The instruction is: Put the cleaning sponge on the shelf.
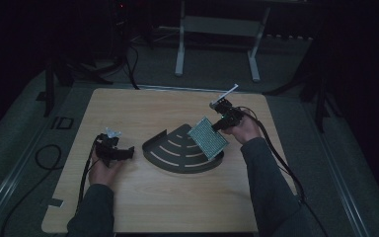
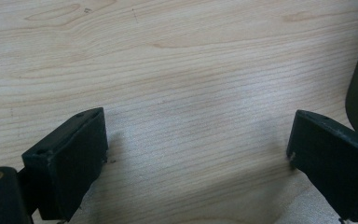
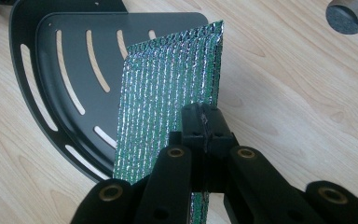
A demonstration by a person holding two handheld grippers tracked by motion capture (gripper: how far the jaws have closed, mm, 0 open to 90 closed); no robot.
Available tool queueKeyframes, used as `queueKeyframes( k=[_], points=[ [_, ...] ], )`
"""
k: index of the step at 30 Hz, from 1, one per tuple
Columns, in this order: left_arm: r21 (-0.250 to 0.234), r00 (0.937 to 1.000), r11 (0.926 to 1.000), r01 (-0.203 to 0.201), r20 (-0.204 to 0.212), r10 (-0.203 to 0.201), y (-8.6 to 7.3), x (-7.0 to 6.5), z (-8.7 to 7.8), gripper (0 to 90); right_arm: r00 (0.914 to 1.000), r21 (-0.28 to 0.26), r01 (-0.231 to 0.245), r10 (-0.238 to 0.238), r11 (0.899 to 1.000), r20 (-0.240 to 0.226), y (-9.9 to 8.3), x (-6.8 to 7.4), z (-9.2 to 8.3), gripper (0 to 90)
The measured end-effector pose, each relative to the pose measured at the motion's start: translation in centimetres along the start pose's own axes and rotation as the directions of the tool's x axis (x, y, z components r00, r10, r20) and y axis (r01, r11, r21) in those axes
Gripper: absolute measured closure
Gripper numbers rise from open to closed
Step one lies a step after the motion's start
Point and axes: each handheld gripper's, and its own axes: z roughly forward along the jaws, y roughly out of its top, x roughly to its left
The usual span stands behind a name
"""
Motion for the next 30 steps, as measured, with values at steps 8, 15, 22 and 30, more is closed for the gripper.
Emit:
queueKeyframes(
  k=[8,15,22,30],
  points=[
    [0.000,1.0000,1.0000,0.000,0.000,0.000,0.0,0.0,0.0,5.5,0.9999,0.009,0.006,-0.006,1.000,-0.012,0.1,0.5,1.0,89.8],
    [0.000,1.0000,1.0000,0.000,0.000,0.000,0.0,0.0,0.0,5.6,0.9998,0.019,0.015,-0.014,1.000,-0.014,0.2,0.9,1.7,89.8],
    [0.000,1.0000,1.0000,0.000,0.000,0.000,0.0,0.0,0.0,5.5,0.9997,0.024,0.020,-0.020,1.000,-0.013,0.2,1.1,2.3,89.7],
    [0.000,1.0000,1.0000,0.000,0.000,0.000,0.0,0.0,0.0,5.6,0.9993,0.026,0.034,-0.033,0.999,-0.015,0.2,1.4,2.9,89.7]
  ],
)
